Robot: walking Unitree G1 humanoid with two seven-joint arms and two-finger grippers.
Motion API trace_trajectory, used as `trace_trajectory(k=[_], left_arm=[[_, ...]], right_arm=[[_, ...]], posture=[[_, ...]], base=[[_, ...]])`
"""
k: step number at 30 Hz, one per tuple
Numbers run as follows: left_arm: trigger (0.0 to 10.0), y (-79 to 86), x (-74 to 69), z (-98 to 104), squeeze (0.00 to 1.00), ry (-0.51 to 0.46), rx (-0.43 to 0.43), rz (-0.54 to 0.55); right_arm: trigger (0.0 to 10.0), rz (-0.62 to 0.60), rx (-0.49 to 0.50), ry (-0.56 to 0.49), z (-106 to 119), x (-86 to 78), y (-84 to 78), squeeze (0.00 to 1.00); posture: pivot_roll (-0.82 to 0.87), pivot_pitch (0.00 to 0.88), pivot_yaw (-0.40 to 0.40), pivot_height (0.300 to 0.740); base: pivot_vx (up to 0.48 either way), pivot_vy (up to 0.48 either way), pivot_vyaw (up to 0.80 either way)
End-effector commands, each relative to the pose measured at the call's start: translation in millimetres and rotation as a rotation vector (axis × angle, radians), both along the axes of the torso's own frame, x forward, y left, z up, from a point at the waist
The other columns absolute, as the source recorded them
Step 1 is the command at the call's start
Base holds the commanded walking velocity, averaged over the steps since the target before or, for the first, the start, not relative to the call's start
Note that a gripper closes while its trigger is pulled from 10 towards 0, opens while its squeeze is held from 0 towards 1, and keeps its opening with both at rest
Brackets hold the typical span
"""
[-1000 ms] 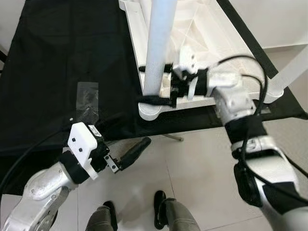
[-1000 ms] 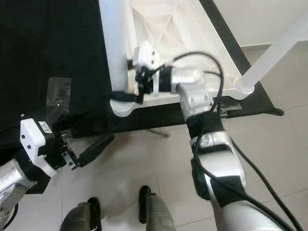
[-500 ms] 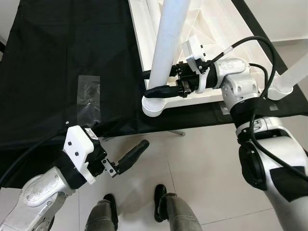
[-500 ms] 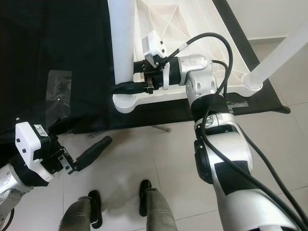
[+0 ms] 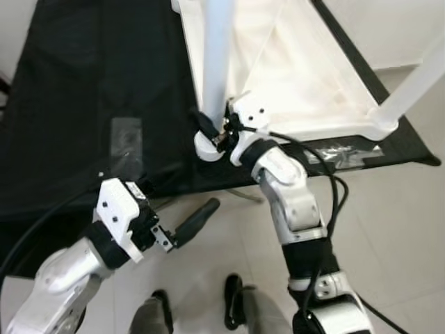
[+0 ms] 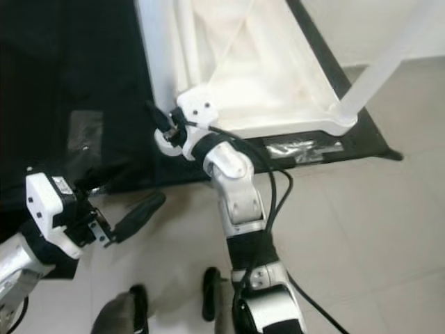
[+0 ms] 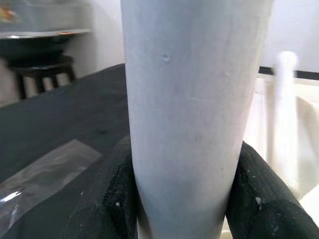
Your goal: Building children table
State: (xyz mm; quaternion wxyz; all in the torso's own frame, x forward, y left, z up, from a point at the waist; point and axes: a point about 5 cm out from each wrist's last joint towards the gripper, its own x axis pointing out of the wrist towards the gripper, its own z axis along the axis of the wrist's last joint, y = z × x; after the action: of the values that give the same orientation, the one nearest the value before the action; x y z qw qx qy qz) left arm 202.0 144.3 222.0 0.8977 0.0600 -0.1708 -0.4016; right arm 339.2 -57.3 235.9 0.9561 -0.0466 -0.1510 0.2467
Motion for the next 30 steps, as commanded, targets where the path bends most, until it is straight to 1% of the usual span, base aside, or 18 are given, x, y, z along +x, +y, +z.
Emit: trace_trajectory(k=[1,7,8,9,10,11,12,13,17,18,19,20,21,22,23,24,26,30], left_arm=[[10.0,-4.8,0.0,-4,0.00,0.012,-0.006,-0.027],[10.0,-3.9,1.4,-2,0.00,0.002,0.000,-0.027],[10.0,-2.8,1.7,-2,0.00,0.002,0.007,-0.024],[10.0,-2.3,2.0,-2,0.00,0.001,0.009,-0.024],[10.0,-2.2,2.3,-2,0.00,0.001,0.010,-0.024],[10.0,-2.5,2.5,-2,0.00,0.000,0.011,-0.026],[10.0,-2.6,2.6,-2,0.00,0.000,0.011,-0.027],[10.0,-2.6,2.6,-2,0.00,0.000,0.011,-0.027],[10.0,-2.7,2.6,-1,0.00,-0.002,0.012,-0.026],[10.0,-3.2,2.6,-1,0.00,-0.002,0.011,-0.026],[10.0,-3.6,2.6,-1,0.00,-0.003,0.011,-0.027],[10.0,-4.3,2.5,-1,0.00,-0.003,0.010,-0.027],[10.0,-4.7,2.5,-1,0.00,-0.002,0.009,-0.028],[10.0,-4.7,2.5,-1,0.00,-0.002,0.009,-0.028],[10.0,-5.5,1.7,-1,0.00,-0.001,0.006,-0.029],[10.0,-5.8,1.2,-1,0.00,0.000,0.005,-0.030],[10.0,-6.0,0.8,-1,0.00,0.001,0.005,-0.030],[10.0,-7.1,-1.9,-1,0.00,0.007,0.001,-0.032]], right_arm=[[0.0,-0.006,-0.057,0.166,-51,-5.7,20.3,0.00],[0.0,0.015,-0.043,0.137,-36,13.3,28.8,0.00],[1.7,0.016,-0.043,0.134,-34,16.8,27.9,0.00],[10.0,-0.009,-0.053,0.143,-31,15.7,25.1,0.00],[10.0,-0.029,-0.060,0.151,-30,13.8,23.3,0.00],[10.0,-0.036,-0.070,0.143,-26,9.8,22.7,0.09],[10.0,0.000,-0.048,0.141,-19,8.2,21.3,1.00],[10.0,0.000,-0.048,0.141,-19,8.2,21.3,1.00],[10.0,0.149,-0.010,0.052,7,13.2,12.7,1.00],[10.0,0.228,-0.044,0.001,16,15.9,8.8,0.89],[10.0,0.280,-0.071,-0.031,22,17.2,6.0,0.89],[10.0,0.381,-0.117,-0.058,27,16.0,3.9,0.00],[10.0,0.446,-0.150,-0.072,29,14.8,2.4,0.00],[10.0,0.446,-0.150,-0.072,29,14.8,2.4,0.00],[10.0,0.570,-0.285,-0.099,34,13.1,-4.7,0.00],[10.0,0.611,-0.334,-0.119,38,13.1,-8.2,0.00],[10.0,0.635,-0.363,-0.128,42,12.5,-10.5,0.00],[10.0,0.828,-0.431,-0.122,58,13.5,-16.4,0.00]], posture=[[0.08,0.335,-0.085,0.740],[0.11,0.316,-0.082,0.740],[0.11,0.316,-0.081,0.740],[0.11,0.318,-0.077,0.740],[0.11,0.319,-0.077,0.740],[0.11,0.320,-0.077,0.740],[0.12,0.325,-0.079,0.740],[0.12,0.325,-0.079,0.740],[0.11,0.333,-0.082,0.740],[0.11,0.338,-0.083,0.740],[0.11,0.338,-0.083,0.740],[0.11,0.342,-0.086,0.740],[0.11,0.342,-0.086,0.740],[0.11,0.342,-0.086,0.740],[0.11,0.352,-0.090,0.740],[0.11,0.357,-0.091,0.740],[0.11,0.357,-0.091,0.740],[0.12,0.379,-0.094,0.740]], base=[[0.000,0.000,0.00],[0.000,0.000,0.00],[0.000,0.000,0.00],[0.000,0.000,0.00],[0.000,0.000,0.00],[0.000,0.000,0.00],[0.000,0.000,0.00],[0.000,0.000,0.00],[0.000,0.000,0.00],[0.000,0.000,0.00],[0.000,0.000,0.00],[0.000,0.000,0.00],[0.000,0.000,0.00],[0.000,0.000,0.00],[0.000,0.000,0.00],[0.000,0.000,0.00],[0.000,0.000,0.00],[0.000,0.000,0.00]])
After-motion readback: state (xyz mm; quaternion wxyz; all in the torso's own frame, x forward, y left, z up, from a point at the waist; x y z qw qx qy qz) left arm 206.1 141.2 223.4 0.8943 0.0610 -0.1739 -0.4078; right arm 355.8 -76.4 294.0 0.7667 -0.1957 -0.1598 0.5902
